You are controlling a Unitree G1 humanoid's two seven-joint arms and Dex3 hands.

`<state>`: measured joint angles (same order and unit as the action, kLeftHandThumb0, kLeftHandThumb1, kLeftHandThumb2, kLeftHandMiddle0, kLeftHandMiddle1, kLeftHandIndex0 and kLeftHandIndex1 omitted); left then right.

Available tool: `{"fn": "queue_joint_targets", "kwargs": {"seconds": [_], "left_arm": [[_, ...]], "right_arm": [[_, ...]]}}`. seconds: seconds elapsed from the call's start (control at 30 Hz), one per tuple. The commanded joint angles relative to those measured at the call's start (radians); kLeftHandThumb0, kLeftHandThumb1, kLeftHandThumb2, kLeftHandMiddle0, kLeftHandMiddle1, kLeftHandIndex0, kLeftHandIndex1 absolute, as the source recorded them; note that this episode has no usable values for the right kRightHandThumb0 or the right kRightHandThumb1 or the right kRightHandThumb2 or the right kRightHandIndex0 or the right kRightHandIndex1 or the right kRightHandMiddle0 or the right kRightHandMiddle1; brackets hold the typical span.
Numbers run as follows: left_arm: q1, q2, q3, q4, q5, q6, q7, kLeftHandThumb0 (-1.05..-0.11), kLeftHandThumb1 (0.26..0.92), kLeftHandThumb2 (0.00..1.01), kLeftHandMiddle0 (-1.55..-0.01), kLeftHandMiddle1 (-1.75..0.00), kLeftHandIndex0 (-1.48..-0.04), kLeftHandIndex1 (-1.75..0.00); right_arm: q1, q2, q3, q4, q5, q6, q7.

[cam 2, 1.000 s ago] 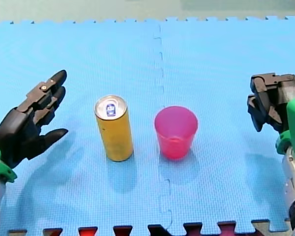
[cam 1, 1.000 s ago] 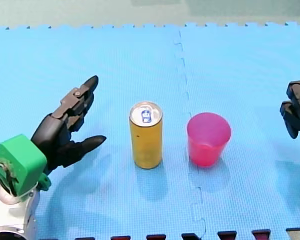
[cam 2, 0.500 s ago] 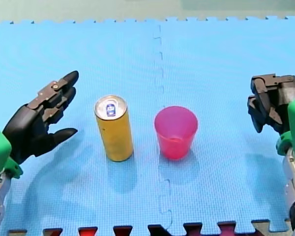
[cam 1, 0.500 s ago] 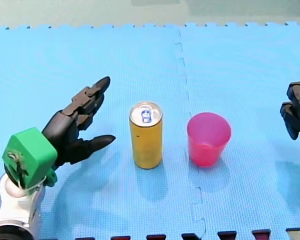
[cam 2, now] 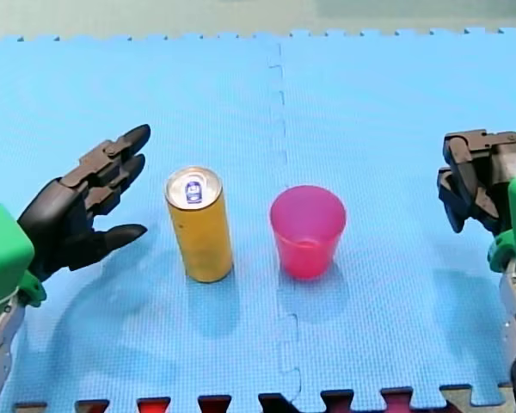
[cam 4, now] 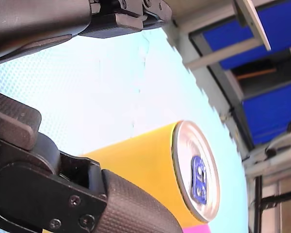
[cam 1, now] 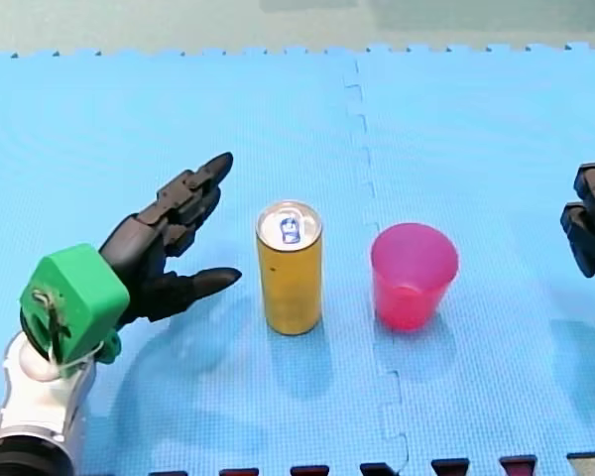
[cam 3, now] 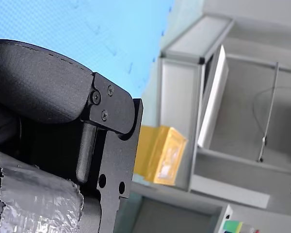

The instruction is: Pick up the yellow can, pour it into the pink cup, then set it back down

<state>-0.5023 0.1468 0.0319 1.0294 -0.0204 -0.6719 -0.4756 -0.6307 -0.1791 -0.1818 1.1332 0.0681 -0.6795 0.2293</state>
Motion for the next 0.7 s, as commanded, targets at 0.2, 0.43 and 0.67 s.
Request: {"fn": "queue_joint_targets", "kwargs": {"seconds": [0.2,0.43,0.67], "left_arm": [[-0.009,0.008,-0.007,0.014,0.013,-0.006,0.003,-1.048,0.803,0.00,-0.15,-0.03,-0.15,0.00],[-0.007,-0.007,-0.013,0.007,0.010,0.015,-0.006,-1.048,0.813,0.01,-0.15,-0.03,-0.15,0.00],[-0.002,-0.022,-0.018,-0.008,0.006,0.043,-0.015,-1.048,0.837,0.01,-0.15,-0.02,-0.15,0.00]], "right_arm": [[-0.001,-0.007,-0.005,0.000,0.005,-0.007,0.001],[0.001,-0.007,-0.002,-0.003,0.003,-0.006,-0.002],[0.002,-0.006,-0.003,-0.007,0.005,-0.002,-0.003]]}}
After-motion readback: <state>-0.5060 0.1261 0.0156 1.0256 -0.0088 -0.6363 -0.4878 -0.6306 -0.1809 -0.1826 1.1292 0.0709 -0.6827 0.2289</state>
